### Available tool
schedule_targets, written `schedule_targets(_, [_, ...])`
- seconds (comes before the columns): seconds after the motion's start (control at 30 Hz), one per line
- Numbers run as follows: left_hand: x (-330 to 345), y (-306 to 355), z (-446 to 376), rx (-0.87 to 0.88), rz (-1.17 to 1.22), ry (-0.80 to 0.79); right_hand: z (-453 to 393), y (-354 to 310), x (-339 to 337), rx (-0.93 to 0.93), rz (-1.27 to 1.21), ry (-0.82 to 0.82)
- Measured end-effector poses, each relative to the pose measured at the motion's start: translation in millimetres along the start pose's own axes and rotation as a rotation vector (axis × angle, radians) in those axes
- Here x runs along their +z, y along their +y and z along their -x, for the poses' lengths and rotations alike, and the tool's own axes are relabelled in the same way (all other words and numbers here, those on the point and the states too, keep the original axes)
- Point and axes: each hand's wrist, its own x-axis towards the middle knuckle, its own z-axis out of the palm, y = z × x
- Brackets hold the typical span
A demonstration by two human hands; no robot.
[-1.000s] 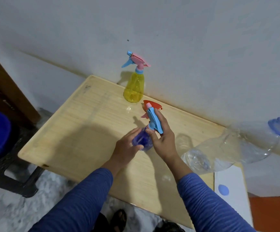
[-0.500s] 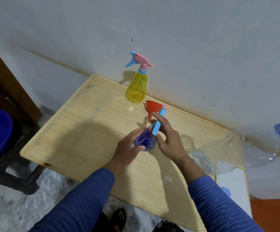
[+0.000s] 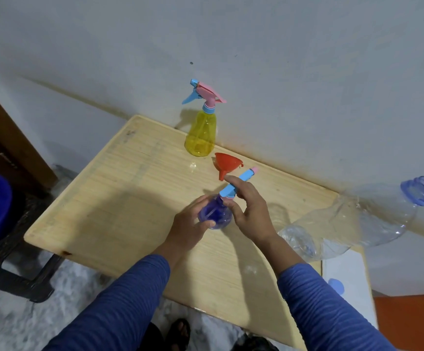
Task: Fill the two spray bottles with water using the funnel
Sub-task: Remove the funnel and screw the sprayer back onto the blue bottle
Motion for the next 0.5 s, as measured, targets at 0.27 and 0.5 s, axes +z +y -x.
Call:
schedule_targets(0.27, [3, -4, -2, -0.007, 0.014, 0.033, 2, -5, -6, 0.000, -0.044, -0.069])
schedule_targets(0.5, [4, -5, -2, 0.010, 0.002, 0.042, -4, -9, 13, 0.057, -0.004, 0.096])
